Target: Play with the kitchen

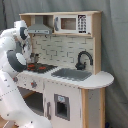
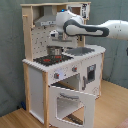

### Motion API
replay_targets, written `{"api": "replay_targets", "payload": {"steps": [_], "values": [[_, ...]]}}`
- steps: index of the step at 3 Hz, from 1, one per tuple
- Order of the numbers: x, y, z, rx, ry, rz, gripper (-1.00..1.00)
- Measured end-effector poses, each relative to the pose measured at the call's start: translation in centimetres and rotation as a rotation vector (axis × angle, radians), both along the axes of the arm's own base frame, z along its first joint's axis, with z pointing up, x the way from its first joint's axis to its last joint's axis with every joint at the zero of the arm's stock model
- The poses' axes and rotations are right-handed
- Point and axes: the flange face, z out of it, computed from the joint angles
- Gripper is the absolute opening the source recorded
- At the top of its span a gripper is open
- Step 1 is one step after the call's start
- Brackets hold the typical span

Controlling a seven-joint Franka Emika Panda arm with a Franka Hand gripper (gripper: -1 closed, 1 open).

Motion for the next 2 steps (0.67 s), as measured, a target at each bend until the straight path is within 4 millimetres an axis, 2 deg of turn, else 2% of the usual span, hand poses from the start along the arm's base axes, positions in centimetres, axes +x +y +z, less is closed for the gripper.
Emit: {"api": "replay_targets", "payload": {"steps": [2], "values": [[-2.7, -2.9, 5.0, -0.014, 0.021, -0.109, -1.00]]}}
